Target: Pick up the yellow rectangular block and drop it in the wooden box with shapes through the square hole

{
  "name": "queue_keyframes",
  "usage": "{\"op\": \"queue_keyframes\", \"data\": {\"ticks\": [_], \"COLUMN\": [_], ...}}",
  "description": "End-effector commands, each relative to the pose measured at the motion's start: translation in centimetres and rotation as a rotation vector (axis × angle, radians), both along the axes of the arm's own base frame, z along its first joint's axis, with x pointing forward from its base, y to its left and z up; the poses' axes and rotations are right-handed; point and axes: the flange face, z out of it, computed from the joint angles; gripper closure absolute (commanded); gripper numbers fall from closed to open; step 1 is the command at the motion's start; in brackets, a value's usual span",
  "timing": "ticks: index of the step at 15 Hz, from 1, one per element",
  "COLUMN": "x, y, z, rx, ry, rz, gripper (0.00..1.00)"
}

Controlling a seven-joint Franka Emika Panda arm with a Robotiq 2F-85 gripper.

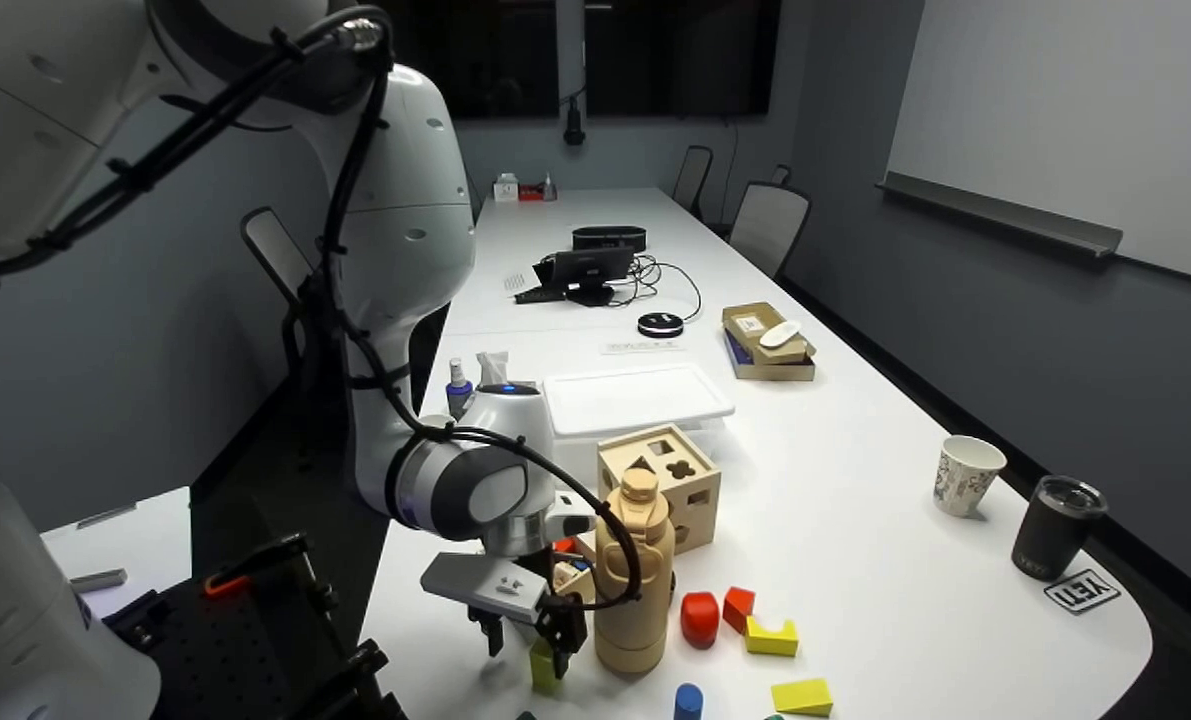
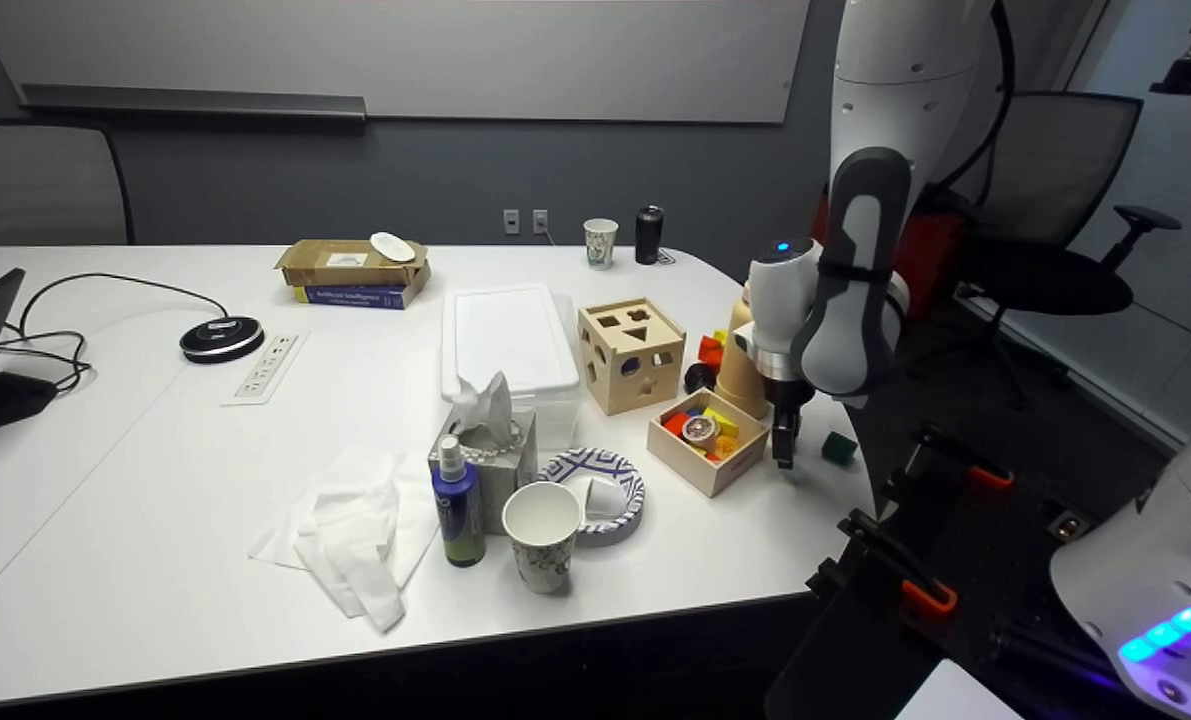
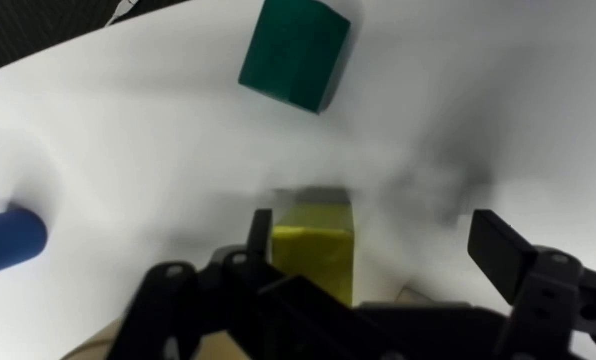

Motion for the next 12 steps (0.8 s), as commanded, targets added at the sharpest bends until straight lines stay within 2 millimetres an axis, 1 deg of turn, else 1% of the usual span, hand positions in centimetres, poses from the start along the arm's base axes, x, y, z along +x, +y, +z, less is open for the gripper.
{"op": "queue_keyframes", "data": {"ticks": [1,2,3,4,7,9,11,12], "x": [0.45,0.42,0.37,0.32,0.18,0.27,0.17,0.06], "y": [-0.19,-0.22,-0.25,-0.26,-0.29,-0.20,0.15,0.28], "z": [1.22,1.27,1.33,1.29,1.25,1.23,1.24,1.28], "rx": [-0.009,-0.011,-0.014,-0.012,-0.015,-0.015,-0.013,-0.013], "ry": [-0.041,-0.039,-0.032,-0.018,-0.015,-0.016,-0.018,-0.015], "rz": [0.004,0.004,0.002,-0.005,-0.004,-0.002,0.009,0.011], "gripper": [0.00,0.25,0.26,0.32,0.58,0.73,0.87,0.92]}}
